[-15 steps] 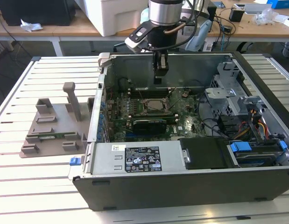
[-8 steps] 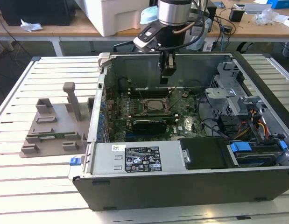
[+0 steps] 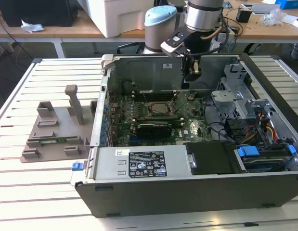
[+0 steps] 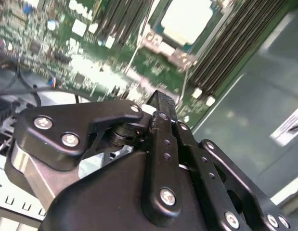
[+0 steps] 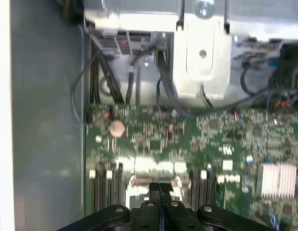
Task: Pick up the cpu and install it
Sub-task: 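Close the cpu cover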
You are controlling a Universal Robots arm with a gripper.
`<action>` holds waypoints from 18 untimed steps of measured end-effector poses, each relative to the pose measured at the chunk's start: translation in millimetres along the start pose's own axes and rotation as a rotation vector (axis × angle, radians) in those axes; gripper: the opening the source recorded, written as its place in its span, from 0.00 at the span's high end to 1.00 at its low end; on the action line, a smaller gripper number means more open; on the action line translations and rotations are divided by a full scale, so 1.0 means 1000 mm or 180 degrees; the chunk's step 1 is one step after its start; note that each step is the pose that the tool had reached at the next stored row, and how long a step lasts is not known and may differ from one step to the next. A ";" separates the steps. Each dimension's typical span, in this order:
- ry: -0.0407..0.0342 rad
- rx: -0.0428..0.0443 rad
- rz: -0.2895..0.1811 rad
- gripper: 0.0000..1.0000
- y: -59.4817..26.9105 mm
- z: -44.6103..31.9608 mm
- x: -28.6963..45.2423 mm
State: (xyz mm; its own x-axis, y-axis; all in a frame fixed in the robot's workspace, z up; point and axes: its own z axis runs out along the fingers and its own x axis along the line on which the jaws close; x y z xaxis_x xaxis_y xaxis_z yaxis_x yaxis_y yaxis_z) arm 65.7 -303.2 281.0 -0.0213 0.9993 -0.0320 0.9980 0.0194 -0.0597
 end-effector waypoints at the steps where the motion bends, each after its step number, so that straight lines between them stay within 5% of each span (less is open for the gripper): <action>1: -0.0001 0.0002 -0.0002 0.89 0.0055 0.0027 0.0003; 4: -0.0001 0.0002 -0.0013 0.89 0.0091 0.0088 0.0006; 8: 0.0001 0.0002 -0.0024 0.89 0.0096 0.0282 0.0012; 18: 0.0005 -0.0001 -0.0025 0.89 -0.0254 0.0305 0.0019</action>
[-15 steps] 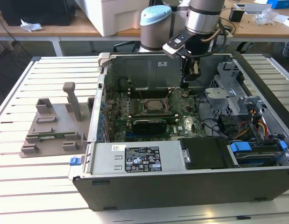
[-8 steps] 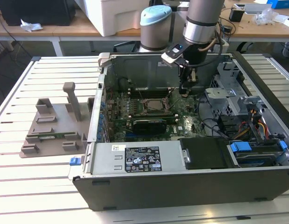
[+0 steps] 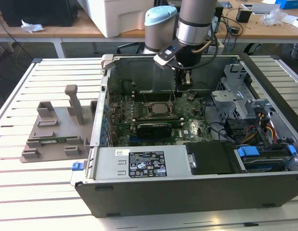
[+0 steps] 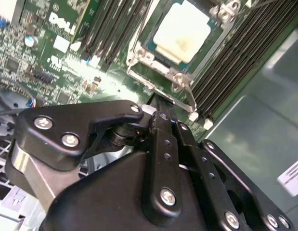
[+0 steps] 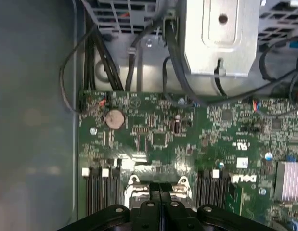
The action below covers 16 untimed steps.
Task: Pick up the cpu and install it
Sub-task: 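Close the cpu cover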
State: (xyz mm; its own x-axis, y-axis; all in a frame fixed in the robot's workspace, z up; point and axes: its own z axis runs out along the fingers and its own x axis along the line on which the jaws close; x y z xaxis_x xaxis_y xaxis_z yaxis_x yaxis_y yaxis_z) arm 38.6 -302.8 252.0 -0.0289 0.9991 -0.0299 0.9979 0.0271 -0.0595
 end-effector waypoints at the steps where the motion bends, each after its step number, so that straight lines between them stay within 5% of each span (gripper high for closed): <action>1: 0.0000 -0.0001 0.0000 0.89 -0.0024 0.0001 0.0001; 9: 0.0000 -0.0002 0.0000 0.89 -0.0248 0.0017 0.0008; 13: 0.0000 -0.0002 0.0000 0.89 -0.0353 0.0064 0.0012; 16: 0.0000 -0.0002 0.0000 0.89 -0.0459 0.0168 0.0018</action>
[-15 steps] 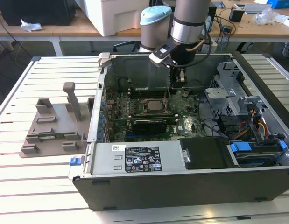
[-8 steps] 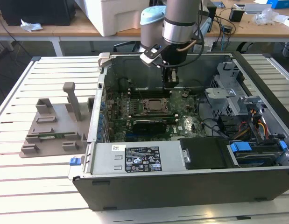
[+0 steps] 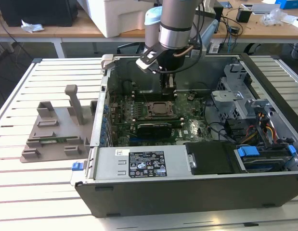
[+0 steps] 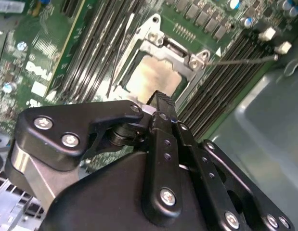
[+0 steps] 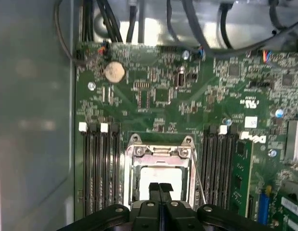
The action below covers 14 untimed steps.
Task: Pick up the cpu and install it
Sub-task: 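Close the cpu cover, then install the first cpu locking lever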
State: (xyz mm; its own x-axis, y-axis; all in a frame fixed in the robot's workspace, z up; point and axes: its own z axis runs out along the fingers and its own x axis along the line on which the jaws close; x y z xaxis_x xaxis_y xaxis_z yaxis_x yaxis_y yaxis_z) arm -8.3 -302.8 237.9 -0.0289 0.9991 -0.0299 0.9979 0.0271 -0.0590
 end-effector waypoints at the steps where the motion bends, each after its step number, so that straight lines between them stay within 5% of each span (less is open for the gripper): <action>1: 0.0000 0.0000 0.0000 0.89 -0.0034 0.0041 0.0003; 10: 0.0000 0.0000 0.0000 0.89 -0.0046 0.0091 0.0004; 14: -0.0023 -0.0012 -0.0390 0.89 -0.0046 0.0092 0.0004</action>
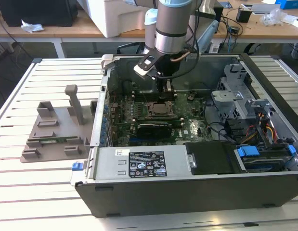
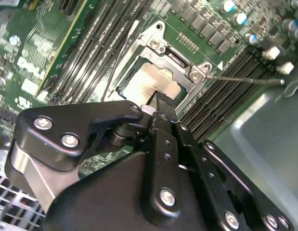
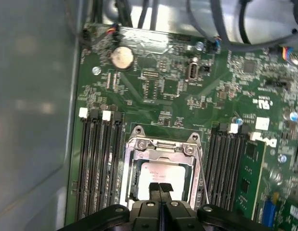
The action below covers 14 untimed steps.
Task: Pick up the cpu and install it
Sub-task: 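Install the first cpu locking lever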
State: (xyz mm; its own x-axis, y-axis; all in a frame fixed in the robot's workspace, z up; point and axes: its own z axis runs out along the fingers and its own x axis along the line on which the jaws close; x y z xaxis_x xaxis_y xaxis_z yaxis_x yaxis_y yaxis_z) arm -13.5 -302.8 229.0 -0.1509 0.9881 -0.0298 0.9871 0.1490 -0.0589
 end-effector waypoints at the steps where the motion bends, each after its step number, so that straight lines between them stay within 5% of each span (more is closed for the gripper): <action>1: -0.0004 -0.0002 -0.0061 0.89 0.0000 0.0000 0.0000; 10: -0.0048 -0.0024 -0.0810 0.89 0.0000 0.0000 0.0000; 14: -0.0086 -0.0043 -0.1447 0.89 0.0000 0.0000 0.0000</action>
State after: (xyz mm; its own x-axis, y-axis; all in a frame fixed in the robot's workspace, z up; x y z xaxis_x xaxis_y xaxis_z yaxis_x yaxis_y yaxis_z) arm -13.5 -302.8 229.1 -0.5703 0.8209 -0.0300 0.8208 0.5681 -0.0590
